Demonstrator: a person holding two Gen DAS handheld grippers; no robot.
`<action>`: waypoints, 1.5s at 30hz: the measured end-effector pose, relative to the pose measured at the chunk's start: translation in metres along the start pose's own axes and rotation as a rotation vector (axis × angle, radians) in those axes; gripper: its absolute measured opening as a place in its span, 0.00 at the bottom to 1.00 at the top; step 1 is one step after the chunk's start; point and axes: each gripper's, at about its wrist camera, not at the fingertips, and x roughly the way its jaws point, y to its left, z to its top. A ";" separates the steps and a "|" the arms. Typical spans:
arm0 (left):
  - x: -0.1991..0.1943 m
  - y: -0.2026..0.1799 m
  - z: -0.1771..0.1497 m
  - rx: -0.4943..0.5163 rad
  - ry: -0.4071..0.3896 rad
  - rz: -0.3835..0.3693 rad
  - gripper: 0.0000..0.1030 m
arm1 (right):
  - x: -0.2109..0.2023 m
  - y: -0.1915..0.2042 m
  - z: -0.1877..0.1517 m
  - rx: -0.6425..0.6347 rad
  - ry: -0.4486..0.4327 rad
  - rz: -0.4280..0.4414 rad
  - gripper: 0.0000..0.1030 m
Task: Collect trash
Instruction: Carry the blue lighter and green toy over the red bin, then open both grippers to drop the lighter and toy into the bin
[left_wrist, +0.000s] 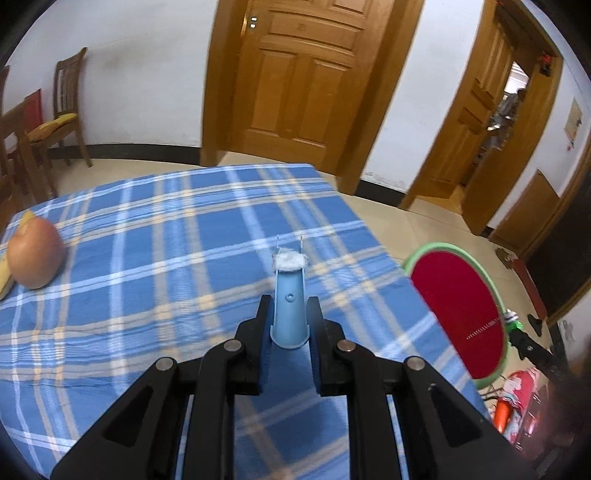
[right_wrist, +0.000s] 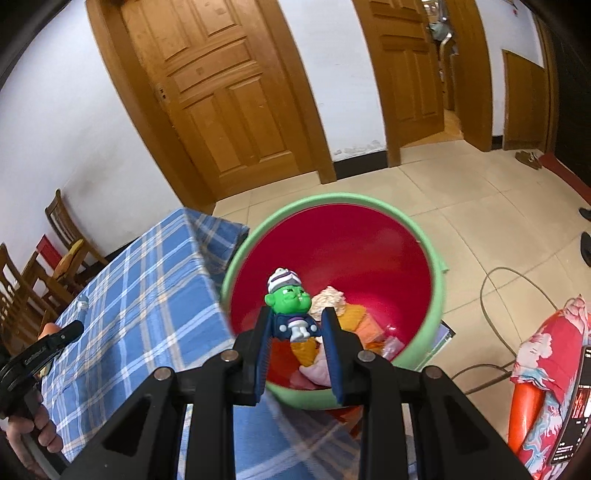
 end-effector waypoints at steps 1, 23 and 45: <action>0.001 -0.005 0.000 0.004 0.006 -0.013 0.16 | 0.000 -0.005 0.001 0.010 -0.001 -0.005 0.28; 0.011 -0.090 -0.001 0.118 0.052 -0.143 0.16 | -0.003 -0.034 0.006 0.040 -0.016 -0.011 0.37; 0.048 -0.173 -0.011 0.251 0.091 -0.247 0.16 | -0.014 -0.064 0.005 0.077 -0.030 -0.052 0.43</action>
